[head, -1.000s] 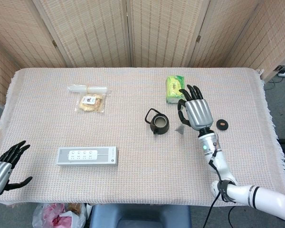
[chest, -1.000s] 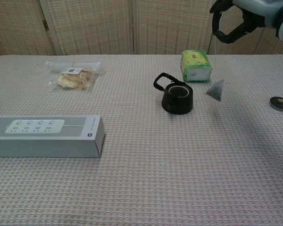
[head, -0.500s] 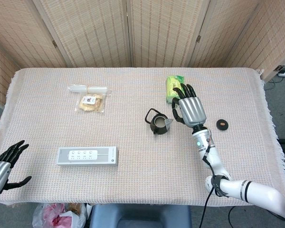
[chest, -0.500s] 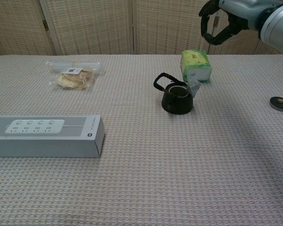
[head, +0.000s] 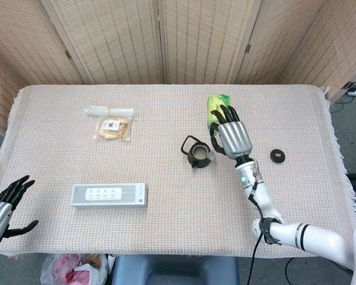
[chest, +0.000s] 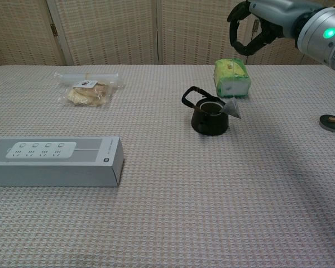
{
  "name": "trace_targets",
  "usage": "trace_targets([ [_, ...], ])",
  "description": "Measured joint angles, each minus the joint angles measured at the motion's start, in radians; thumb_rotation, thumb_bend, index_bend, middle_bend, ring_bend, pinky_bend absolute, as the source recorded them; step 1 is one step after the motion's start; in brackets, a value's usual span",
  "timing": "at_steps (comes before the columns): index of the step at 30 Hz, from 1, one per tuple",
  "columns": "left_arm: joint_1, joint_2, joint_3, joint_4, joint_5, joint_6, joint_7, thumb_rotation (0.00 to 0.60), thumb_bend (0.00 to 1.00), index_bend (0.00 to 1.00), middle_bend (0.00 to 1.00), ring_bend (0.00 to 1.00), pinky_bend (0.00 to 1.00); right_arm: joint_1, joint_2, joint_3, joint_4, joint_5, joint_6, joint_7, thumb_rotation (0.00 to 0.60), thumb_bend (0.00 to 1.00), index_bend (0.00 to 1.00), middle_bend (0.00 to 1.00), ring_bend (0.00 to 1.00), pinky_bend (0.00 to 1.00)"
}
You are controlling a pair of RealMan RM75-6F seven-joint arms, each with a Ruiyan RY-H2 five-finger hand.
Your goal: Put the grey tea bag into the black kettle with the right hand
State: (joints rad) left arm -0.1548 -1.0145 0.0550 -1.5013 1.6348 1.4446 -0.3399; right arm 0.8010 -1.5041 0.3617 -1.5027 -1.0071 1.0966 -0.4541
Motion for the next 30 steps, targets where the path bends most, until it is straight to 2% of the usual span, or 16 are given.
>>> trace_targets([
  [19,-0.001,0.004,-0.006,0.012,-0.014,-0.008,-0.030,0.600,0.27,0.00,0.00,0.00,0.18,0.094,-0.041,0.031,0.064,0.071,-0.042,-0.035,0.600,0.45,0.65,0.17,0.00,0.00],
  [30,0.001,0.002,-0.004,0.010,-0.009,-0.007,-0.019,0.600,0.27,0.00,0.00,0.00,0.18,0.088,-0.059,-0.025,0.092,0.070,-0.038,-0.048,0.600,0.45,0.65,0.17,0.00,0.00],
])
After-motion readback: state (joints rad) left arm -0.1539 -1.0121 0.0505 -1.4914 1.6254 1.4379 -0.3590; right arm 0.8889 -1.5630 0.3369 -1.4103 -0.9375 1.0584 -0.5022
